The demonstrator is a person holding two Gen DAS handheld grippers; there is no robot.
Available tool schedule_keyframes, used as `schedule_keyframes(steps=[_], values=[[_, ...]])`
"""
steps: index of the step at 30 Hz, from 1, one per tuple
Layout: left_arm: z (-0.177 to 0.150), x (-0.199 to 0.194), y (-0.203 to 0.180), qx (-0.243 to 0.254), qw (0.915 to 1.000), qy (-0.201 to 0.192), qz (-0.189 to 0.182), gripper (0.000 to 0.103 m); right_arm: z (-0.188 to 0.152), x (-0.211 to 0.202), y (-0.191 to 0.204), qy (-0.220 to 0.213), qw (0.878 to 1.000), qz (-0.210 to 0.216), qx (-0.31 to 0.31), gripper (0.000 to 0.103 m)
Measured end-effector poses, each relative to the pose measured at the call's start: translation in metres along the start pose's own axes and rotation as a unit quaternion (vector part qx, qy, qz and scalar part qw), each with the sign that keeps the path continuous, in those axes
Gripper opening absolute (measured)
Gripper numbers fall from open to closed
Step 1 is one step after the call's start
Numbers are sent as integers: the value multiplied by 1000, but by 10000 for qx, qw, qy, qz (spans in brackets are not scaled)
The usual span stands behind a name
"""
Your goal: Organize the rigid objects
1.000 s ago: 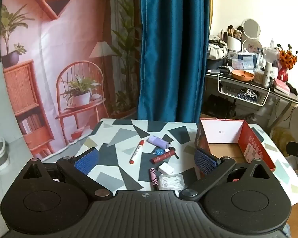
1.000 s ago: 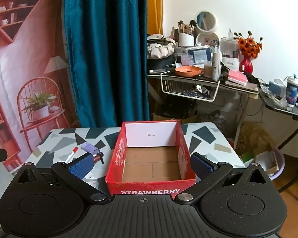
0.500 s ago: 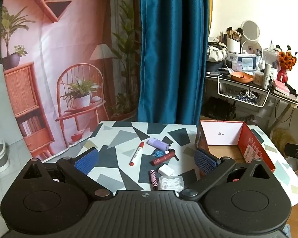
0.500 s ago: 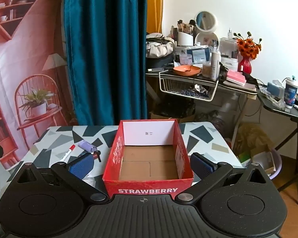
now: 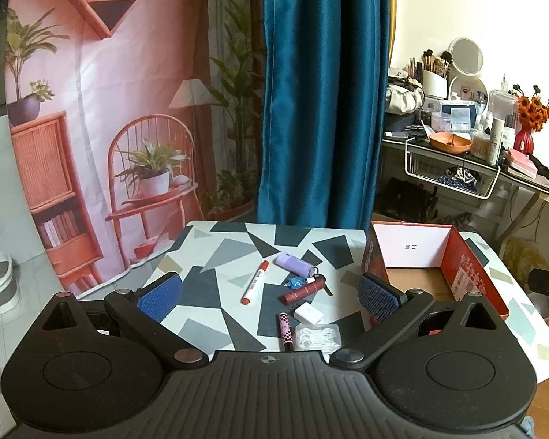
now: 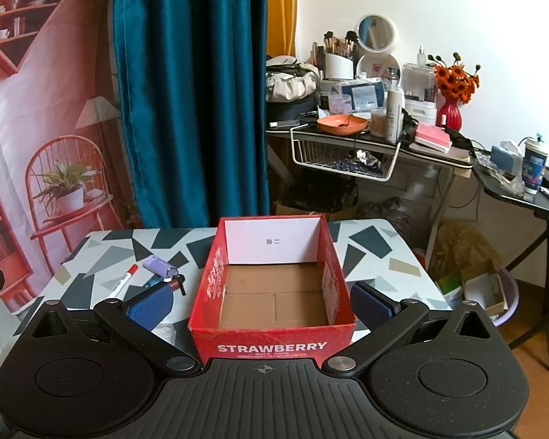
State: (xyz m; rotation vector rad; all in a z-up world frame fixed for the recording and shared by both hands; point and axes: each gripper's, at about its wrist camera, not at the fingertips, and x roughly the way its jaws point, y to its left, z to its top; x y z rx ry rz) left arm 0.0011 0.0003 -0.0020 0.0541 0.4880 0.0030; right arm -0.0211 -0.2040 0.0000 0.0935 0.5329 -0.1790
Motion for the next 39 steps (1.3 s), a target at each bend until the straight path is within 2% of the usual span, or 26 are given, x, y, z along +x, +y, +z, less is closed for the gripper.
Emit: schedule_keyframes(steps=[8,39], values=[[-1,0,-4,129,9999,2,10,103,0,1,5,64,10000,22,-61,103],[-1,-2,-2,143,9999,-42,-51,103,3,-6,3,-15,9999,-86,-102,103]])
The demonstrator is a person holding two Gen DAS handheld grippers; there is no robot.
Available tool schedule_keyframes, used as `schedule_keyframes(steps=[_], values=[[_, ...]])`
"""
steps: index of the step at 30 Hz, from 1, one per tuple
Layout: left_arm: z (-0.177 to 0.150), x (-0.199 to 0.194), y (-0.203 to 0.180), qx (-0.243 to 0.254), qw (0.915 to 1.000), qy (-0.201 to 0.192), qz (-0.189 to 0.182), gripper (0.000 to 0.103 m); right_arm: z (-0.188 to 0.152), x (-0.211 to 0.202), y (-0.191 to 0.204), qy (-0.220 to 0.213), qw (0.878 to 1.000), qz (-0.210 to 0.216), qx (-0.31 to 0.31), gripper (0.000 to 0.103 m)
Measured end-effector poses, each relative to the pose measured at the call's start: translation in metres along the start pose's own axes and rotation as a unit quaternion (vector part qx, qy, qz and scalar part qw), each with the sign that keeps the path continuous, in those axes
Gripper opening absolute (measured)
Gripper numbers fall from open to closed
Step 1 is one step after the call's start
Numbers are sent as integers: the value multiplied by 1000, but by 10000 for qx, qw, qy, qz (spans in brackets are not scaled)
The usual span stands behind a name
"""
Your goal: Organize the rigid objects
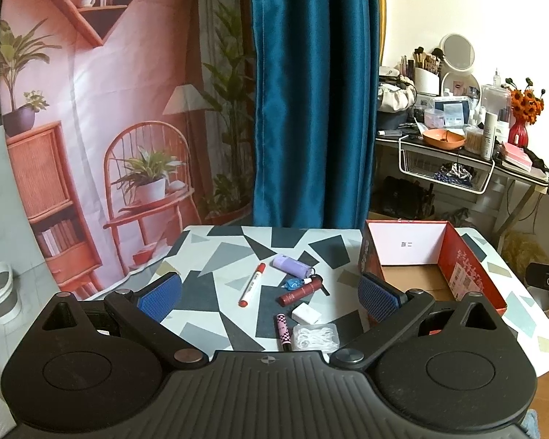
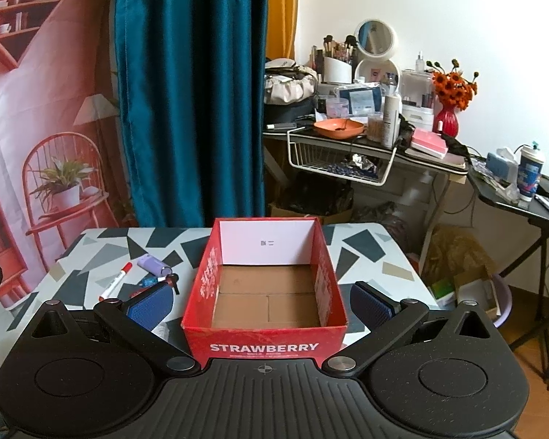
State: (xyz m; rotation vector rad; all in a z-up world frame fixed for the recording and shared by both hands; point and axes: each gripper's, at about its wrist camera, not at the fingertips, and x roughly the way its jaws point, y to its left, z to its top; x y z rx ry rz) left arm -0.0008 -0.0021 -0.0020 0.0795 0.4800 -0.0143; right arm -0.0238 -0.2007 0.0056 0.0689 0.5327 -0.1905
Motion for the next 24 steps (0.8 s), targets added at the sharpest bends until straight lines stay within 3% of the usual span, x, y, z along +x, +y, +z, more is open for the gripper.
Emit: schedule_keyframes(steps=[16,21,24], values=[[1,-3,2,-127,9998,-125,-35,103,-4,-2,-2,-64,9999,118,32,103],[3,2,-3,48,9999,-106,4,103,-6,2,-4,-58,9997,198,103,103],[5,13,5,-158,9997,-4,-170,103,-3,5,-8,-195,9992,328,127,103]])
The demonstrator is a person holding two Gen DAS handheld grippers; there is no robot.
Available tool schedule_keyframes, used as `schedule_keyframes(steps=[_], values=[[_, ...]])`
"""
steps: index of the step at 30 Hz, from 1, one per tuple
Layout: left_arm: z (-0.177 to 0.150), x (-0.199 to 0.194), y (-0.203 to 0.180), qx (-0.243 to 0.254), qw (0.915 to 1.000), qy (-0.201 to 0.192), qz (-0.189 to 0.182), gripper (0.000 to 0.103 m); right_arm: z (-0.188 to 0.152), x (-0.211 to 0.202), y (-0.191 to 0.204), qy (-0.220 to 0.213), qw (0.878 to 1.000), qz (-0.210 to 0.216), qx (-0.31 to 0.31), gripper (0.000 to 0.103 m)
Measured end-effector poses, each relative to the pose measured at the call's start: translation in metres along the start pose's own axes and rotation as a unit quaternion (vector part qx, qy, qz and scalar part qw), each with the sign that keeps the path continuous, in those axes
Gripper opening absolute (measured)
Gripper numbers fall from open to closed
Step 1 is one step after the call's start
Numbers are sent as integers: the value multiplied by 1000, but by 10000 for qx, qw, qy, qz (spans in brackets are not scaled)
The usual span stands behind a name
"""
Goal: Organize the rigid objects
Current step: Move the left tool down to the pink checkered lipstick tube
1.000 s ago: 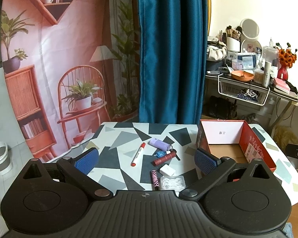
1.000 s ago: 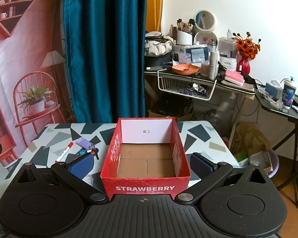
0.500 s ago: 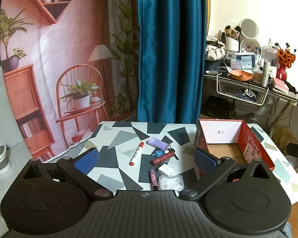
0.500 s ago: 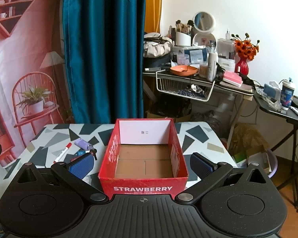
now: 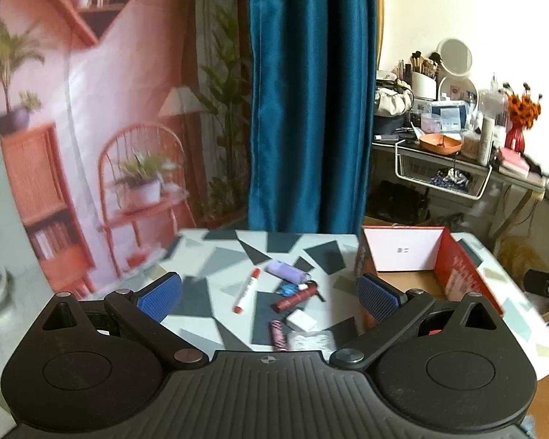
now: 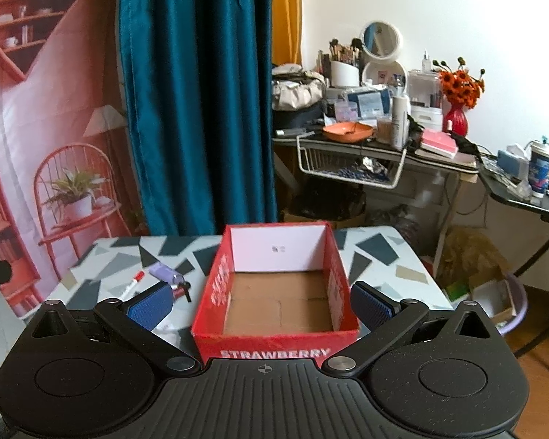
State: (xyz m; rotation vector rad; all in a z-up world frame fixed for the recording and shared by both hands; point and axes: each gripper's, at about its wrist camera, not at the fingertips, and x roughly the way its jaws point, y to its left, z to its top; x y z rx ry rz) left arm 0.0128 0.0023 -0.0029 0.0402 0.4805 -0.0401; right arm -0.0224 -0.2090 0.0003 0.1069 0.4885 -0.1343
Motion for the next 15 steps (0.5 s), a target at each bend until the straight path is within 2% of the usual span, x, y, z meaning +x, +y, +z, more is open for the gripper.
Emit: schedule_keyframes(steps=[2,5,8,10,13,15], values=[[1,16,7,-203,9997,103,-55,103,0,5,-4,-92,9999,100,52,103],[-2,43,8,-61,9998,152,131,103,0,22,-12,-135,9997,73,180,103],[-13,69,12,-120,9996,242,17,103,-6,40,-15,-155,9990,405,107,103],[-23,87,15,-195,9992,337,-75,103,-12,55,-12,-204,9993,305,-52,103],[-39,117,16,-137,9982,574,-45,103,-23,84,-9,-146,9997,-110,-163,103],[-52,130,16,-41,9982,594,-73,103,-28,103,-14,2,10000,-1,16,103]])
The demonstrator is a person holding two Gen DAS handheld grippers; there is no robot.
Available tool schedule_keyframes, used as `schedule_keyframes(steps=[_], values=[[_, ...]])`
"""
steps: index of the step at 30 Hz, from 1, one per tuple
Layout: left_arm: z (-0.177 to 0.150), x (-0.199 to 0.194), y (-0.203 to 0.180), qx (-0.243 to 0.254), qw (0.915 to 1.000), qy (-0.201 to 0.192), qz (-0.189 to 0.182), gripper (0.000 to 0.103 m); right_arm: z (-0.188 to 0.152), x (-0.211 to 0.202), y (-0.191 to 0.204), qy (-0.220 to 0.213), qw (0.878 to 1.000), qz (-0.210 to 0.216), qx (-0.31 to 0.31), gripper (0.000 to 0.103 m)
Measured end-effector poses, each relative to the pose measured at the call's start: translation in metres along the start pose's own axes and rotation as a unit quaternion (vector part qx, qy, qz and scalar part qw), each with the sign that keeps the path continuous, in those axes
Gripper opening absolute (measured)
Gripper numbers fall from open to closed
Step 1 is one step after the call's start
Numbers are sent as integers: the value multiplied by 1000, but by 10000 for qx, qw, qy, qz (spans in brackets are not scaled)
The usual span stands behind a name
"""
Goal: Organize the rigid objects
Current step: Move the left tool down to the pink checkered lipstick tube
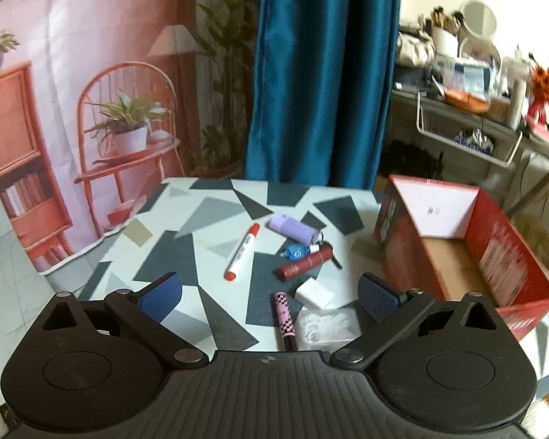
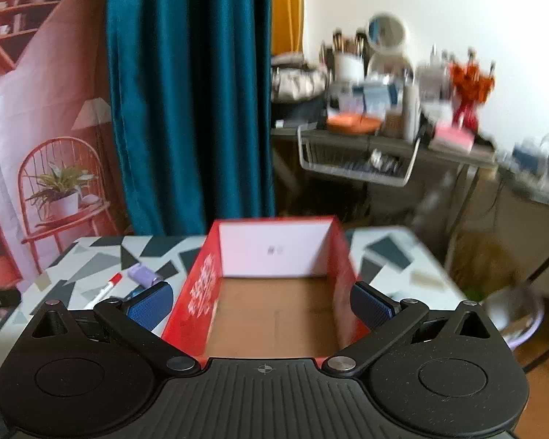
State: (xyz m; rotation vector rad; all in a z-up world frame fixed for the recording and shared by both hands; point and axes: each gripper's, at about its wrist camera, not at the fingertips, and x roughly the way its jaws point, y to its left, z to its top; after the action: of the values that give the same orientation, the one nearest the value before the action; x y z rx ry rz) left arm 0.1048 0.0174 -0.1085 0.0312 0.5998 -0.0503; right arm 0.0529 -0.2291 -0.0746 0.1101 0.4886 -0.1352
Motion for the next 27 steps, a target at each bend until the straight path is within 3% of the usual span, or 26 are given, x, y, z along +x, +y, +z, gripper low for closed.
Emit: schedule_keyframes(steps=[2,6,12,15,16,19,24,27], values=[[-11,16,2,78,9999,69,-10,103,-6,20,-3,187,9995,127,219,103],[-22,45,2,123,9981,527,300,103,-17,52,-1,420,9988,-190,151,103],[-31,74,11,20,9969,764,172,103,-26,82,-3,617,9978,-123,223,103],[-33,95,21,-237,9949,953,239,96,-29,94,0,764,9970,-109,74,103],[-33,101,26,-404,9936,1041,183,92,-28,98,2,802,9967,-95,52,103],[-33,115,34,-745,9905,1153,13,91,-27,107,1,899,9958,-104,115,103],[-31,134,21,-425,9893,1386,-142,90,-29,122,-6,904,9955,-25,270,103],[-33,145,17,-364,9864,1564,-340,83,-30,127,-9,977,9946,80,329,103]])
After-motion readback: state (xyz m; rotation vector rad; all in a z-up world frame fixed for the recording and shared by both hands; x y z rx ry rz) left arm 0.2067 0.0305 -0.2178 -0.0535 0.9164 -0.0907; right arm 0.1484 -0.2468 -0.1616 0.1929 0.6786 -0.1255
